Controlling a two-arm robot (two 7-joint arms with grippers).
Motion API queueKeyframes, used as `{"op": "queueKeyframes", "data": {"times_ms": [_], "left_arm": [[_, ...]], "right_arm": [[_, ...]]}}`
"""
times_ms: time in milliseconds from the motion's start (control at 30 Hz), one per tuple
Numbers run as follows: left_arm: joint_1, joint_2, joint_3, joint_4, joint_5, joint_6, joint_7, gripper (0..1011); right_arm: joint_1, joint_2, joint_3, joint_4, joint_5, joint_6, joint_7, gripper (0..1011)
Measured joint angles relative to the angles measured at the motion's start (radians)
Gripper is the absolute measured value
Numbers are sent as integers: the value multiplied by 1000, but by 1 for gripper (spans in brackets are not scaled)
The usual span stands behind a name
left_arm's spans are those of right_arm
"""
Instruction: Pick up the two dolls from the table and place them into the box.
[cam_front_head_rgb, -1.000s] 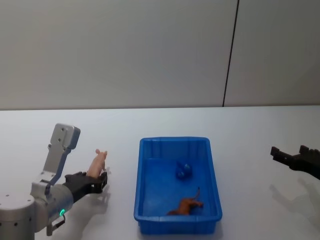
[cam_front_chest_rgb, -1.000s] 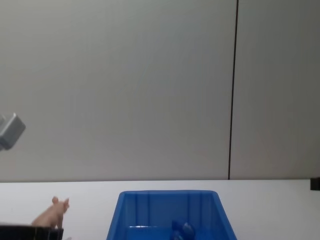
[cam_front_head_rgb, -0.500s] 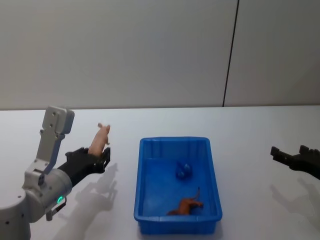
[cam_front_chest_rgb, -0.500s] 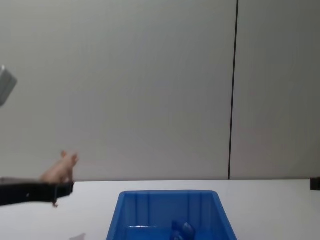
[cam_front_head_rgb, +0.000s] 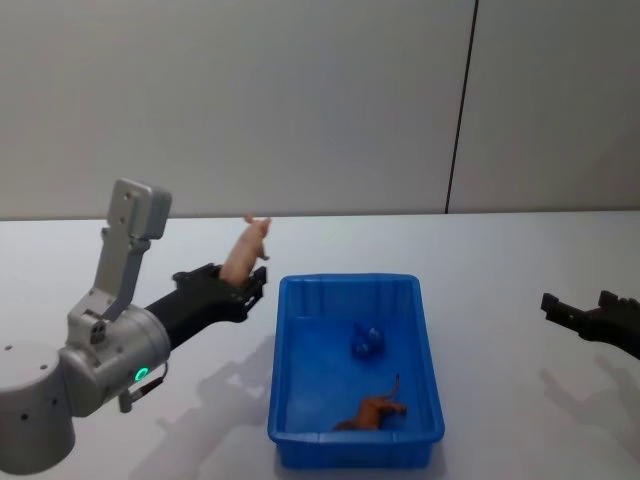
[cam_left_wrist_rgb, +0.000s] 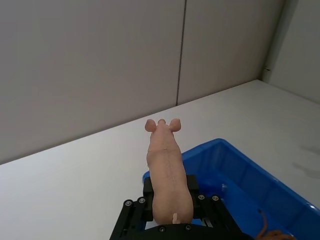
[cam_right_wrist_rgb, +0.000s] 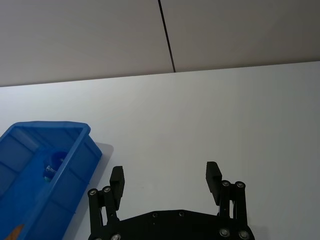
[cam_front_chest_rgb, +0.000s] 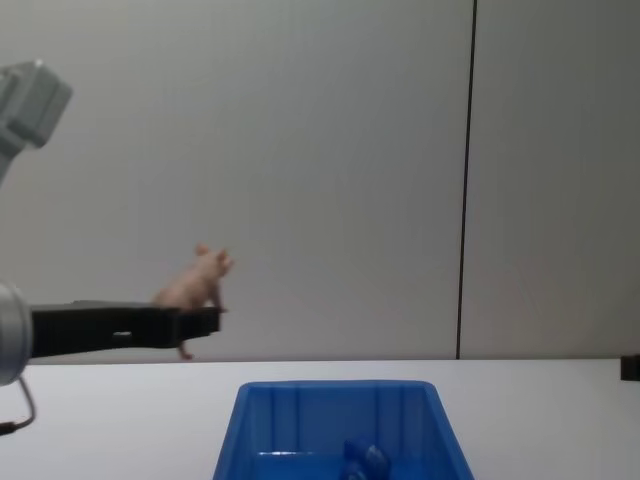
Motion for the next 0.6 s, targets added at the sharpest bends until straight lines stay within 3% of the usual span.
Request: {"op": "queueKeyframes", "data": {"times_ms": [300, 600], "left_arm": [[-58, -37, 19, 53, 3, 40, -125, 390], [-141, -90, 49, 156, 31, 105, -273, 390]], "right_arm": [[0, 0, 0, 0, 0, 0, 0, 1001], [0, 0, 0, 0, 0, 0, 0, 1001]]}}
